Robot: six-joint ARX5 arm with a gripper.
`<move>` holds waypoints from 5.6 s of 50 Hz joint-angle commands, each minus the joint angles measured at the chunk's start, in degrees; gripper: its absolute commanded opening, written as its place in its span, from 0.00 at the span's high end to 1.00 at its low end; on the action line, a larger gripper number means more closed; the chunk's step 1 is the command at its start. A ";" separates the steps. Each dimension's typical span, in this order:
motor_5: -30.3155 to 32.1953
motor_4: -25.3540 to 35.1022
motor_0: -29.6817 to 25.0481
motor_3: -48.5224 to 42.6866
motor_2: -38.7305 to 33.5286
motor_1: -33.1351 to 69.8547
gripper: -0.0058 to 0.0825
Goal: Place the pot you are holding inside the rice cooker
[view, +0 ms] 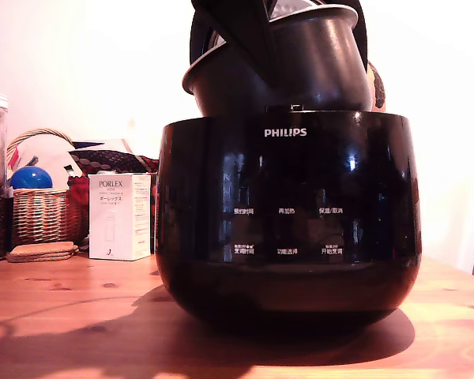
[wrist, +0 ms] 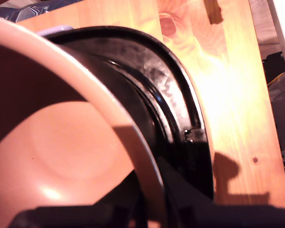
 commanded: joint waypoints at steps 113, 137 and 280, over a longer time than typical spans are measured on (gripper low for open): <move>12.28 -7.43 -1.84 1.42 1.55 2.56 0.96; 10.08 -7.19 -2.25 1.55 1.55 2.56 0.90; -35.41 -10.21 22.71 3.76 10.43 -8.94 0.96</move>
